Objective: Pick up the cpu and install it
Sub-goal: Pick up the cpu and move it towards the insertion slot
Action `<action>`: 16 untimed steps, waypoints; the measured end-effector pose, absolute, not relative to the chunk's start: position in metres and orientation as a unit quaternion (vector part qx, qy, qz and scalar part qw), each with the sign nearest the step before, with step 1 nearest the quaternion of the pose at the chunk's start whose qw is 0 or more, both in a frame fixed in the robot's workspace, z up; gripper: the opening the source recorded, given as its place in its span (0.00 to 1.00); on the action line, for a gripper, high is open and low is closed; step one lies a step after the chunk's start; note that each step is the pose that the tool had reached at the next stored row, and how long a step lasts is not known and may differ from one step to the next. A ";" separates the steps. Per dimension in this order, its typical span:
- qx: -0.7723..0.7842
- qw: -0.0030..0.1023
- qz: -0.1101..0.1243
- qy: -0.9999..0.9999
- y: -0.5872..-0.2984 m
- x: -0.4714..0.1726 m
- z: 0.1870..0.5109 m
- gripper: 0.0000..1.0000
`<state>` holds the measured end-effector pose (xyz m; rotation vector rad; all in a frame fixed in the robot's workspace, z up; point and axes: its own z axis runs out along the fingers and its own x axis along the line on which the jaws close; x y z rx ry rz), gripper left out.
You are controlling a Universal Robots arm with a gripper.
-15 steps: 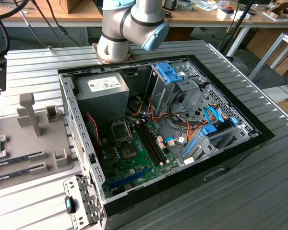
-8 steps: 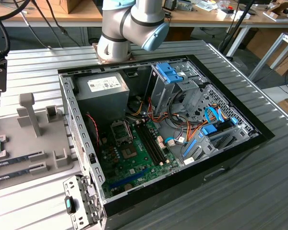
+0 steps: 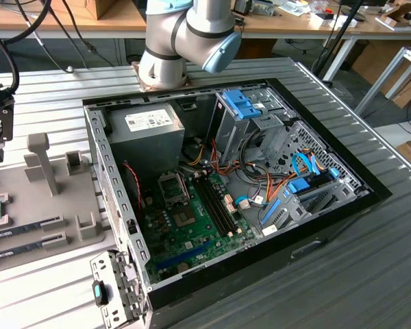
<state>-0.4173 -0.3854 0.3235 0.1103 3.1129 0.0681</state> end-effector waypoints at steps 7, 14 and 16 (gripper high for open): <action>0.035 0.013 0.022 0.999 -0.385 -0.417 0.309 0.54; 0.035 0.013 0.022 0.999 -0.385 -0.418 0.308 0.54; 0.035 0.013 0.022 0.999 -0.385 -0.419 0.308 0.54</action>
